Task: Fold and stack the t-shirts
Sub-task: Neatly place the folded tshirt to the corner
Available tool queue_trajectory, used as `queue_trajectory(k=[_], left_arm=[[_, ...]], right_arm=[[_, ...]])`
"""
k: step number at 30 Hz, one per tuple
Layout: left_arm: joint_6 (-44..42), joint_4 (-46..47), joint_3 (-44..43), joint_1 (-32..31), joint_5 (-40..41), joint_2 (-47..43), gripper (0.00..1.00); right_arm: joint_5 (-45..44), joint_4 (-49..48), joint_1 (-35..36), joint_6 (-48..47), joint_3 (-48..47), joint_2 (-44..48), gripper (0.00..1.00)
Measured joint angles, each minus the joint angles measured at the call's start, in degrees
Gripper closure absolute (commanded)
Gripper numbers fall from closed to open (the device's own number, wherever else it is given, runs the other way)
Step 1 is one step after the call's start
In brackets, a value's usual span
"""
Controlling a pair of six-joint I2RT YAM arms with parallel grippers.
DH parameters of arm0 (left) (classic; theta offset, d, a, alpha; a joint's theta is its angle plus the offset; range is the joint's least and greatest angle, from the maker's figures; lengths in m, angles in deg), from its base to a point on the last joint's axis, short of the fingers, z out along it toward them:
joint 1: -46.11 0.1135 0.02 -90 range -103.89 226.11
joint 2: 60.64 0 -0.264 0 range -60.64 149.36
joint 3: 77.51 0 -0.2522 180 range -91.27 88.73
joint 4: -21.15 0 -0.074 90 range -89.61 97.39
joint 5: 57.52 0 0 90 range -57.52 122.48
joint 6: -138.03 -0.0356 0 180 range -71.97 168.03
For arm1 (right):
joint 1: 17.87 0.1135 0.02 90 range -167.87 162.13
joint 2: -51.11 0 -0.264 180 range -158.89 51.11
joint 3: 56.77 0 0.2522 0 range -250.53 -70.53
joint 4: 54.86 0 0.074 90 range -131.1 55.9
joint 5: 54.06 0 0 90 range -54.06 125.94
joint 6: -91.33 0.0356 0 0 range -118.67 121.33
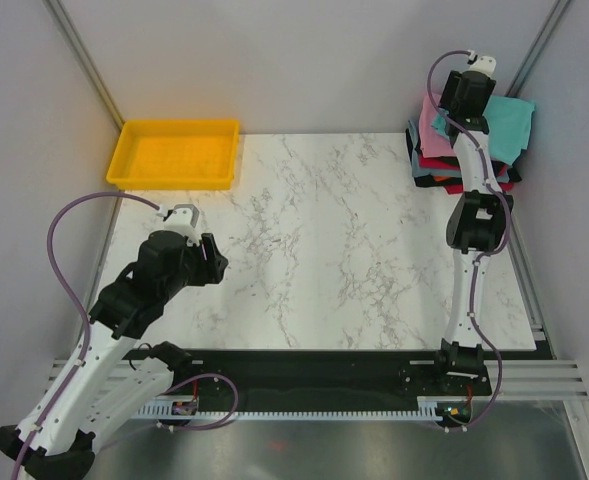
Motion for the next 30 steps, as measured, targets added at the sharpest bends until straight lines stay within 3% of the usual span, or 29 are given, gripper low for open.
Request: queue_trajectory(k=[9, 15, 16, 19, 30], left_arm=[[0.00, -0.02, 0.00, 0.00, 0.04, -0.26, 0.37], [0.00, 0.00, 0.00, 0.00, 0.02, -0.37, 0.37], [0.00, -0.02, 0.00, 0.00, 0.02, -0.39, 0.37], [0.00, -0.02, 0.00, 0.00, 0.04, -0.44, 0.37], [0.00, -0.02, 0.00, 0.00, 0.09, -0.52, 0.37]], right_arm=[[-1.36, -1.51, 1.84, -1.88, -0.66, -3.04, 0.34], [-3.26, -2.49, 2.78, -4.70, -0.68, -3.76, 0.65], [-3.39, -2.49, 2.82, -4.85, -0.74, -3.82, 0.80], [-3.78, -2.67, 2.84, -5.44, -0.76, -3.85, 0.97], [-1.05, -3.52, 3.30, -6.62, 4.15, -0.81, 1.00]])
